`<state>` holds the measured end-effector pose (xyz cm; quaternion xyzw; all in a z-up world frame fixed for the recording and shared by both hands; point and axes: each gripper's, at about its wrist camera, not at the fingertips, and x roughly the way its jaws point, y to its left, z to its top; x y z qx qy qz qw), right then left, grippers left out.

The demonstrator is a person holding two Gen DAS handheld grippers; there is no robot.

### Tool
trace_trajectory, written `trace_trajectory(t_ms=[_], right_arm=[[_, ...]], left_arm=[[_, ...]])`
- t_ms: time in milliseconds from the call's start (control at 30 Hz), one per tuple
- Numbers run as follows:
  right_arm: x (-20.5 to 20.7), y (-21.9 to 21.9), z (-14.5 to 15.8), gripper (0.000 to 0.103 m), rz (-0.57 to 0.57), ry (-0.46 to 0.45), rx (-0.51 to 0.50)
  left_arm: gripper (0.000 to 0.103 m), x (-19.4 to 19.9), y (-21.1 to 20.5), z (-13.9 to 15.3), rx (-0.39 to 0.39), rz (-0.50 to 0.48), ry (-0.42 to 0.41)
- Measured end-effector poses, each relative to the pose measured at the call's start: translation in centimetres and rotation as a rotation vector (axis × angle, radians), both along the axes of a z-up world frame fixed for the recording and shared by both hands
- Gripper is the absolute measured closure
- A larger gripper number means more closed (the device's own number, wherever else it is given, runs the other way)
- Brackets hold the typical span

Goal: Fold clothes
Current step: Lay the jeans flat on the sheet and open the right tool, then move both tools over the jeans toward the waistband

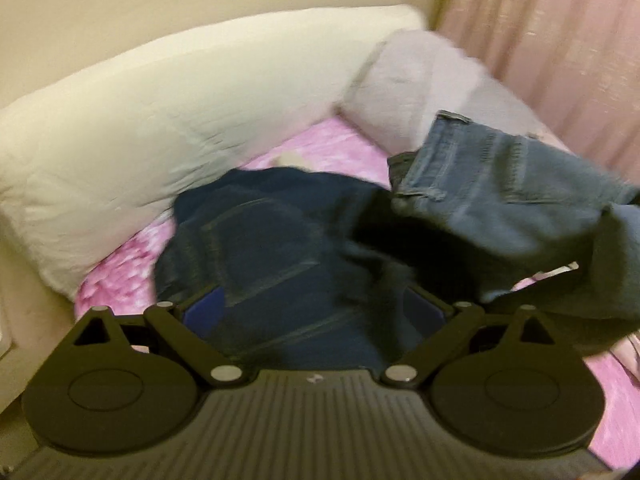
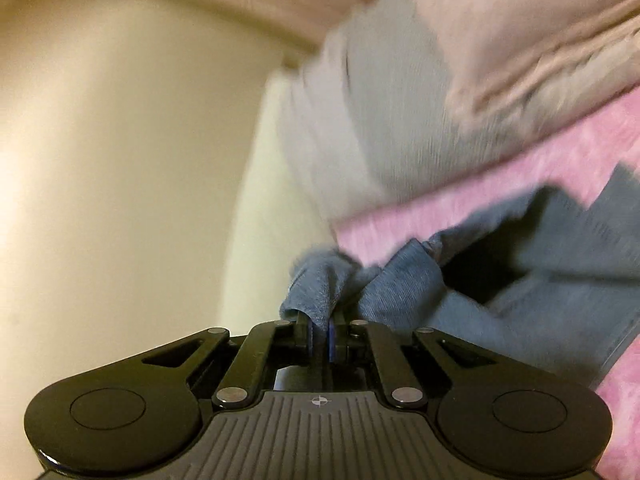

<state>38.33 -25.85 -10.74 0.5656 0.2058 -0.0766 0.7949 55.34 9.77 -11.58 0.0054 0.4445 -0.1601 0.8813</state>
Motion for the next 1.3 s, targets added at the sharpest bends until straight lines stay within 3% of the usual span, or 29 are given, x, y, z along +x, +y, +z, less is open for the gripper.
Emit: trace_trajectory(t_ms=[300,367,433,467,533,700,867,967,1067,1300], right_arm=[[-23.9,-6.0,10.2,0.098,-0.439,-0.103,-0.18],[-29.8,-6.5,11.5,0.098,-0.538,-0.075,-0.232],[-33.7,-7.1,12.0,0.095,-0.571,0.062,-0.292],[-35.3,-7.7,11.6,0.084,-0.549,0.182,-0.307],[-38.5,-8.7,10.0,0.031,-0.502,0.416,-0.323],[-47.2,-7.2,5.1,0.03,-0.454,0.71,-0.412],[-54.0,-5.4,0.6,0.03,-0.38,0.824,-0.372],[-55.9,-4.2,-1.7,0.03,-0.318,0.871,-0.374],[-56.6,-2.7,-3.6,0.03,-0.239,0.9,-0.381],[-56.5,-2.2,-4.8,0.03,-0.183,0.85,-0.423]], left_arm=[[0.009,-10.2,-13.6,4.1,-0.079,-0.361,-0.051],[0.009,-13.7,-16.8,4.7,-0.092,-0.452,-0.057],[0.009,-17.6,-20.1,4.7,-0.09,-0.542,-0.049],[0.009,-19.5,-21.6,4.6,-0.082,-0.58,-0.04],[0.009,-23.7,-24.3,4.0,-0.053,-0.647,-0.026],[0.009,-33.5,-27.8,1.4,0.056,-0.741,0.008],[0.009,-40.9,-28.5,-1.5,0.188,-0.754,0.015],[0.009,-43.6,-27.8,-3.1,0.268,-0.713,0.024],[0.009,-46.0,-26.2,-2.5,0.317,-0.688,0.024],[0.009,-48.5,-24.4,-1.0,0.389,-0.714,-0.044]])
